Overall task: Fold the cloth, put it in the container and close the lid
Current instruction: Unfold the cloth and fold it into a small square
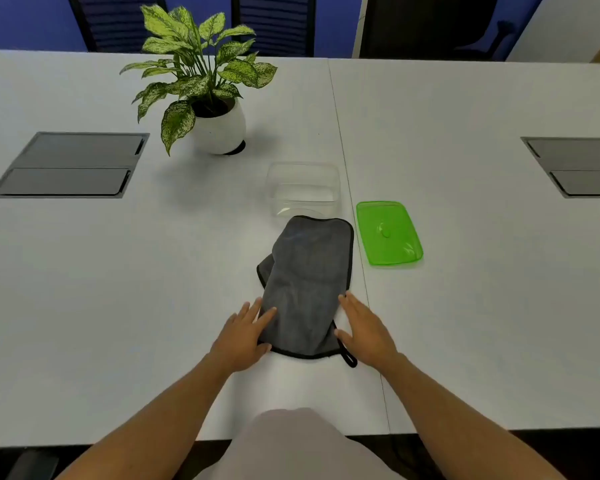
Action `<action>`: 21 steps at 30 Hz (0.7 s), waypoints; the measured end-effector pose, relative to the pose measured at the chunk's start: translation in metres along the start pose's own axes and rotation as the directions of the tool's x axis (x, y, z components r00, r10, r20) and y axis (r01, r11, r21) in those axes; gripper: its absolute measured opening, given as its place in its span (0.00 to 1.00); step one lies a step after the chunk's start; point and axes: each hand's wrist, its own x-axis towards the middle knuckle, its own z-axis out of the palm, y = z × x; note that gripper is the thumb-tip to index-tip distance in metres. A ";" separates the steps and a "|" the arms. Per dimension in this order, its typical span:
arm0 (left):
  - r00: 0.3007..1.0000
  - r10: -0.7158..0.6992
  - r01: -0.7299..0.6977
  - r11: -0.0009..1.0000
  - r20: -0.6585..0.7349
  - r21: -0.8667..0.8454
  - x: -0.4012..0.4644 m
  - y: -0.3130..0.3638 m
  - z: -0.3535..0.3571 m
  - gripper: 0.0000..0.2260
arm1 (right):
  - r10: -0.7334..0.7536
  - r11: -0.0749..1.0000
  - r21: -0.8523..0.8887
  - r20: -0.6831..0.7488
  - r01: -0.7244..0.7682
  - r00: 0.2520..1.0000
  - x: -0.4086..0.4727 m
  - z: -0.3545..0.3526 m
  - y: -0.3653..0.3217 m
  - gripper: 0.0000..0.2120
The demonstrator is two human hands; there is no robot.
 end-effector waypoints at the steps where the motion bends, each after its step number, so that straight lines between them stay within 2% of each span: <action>1: 0.999 -0.009 0.010 1.000 0.032 -0.014 -0.002 0.002 0.003 0.33 | 0.000 1.000 0.015 0.047 -0.001 0.999 -0.003 0.006 -0.002 0.34; 4: 0.997 -0.042 0.043 0.999 0.072 -0.010 -0.005 0.008 0.015 0.29 | 0.011 1.000 -0.002 0.166 -0.011 0.986 -0.013 0.022 -0.006 0.32; 8: 0.997 -0.073 0.073 0.997 0.005 -0.039 -0.003 0.011 0.021 0.21 | -0.017 0.997 -0.076 0.195 0.033 0.981 -0.017 0.037 -0.009 0.30; 13: 0.996 -0.082 0.080 0.993 -0.026 -0.083 -0.004 0.012 0.024 0.19 | -0.013 0.997 -0.071 0.150 0.024 0.989 -0.018 0.044 -0.014 0.26; 17: 0.991 -0.128 0.123 0.980 -0.024 -0.158 -0.003 0.009 0.027 0.18 | -0.061 0.988 -0.135 0.076 0.071 0.995 -0.022 0.047 -0.019 0.21; 21: 0.997 -0.040 0.034 0.995 -0.067 -0.091 -0.003 0.009 0.035 0.16 | -0.084 0.957 -0.275 0.034 0.090 0.996 -0.027 0.044 -0.029 0.21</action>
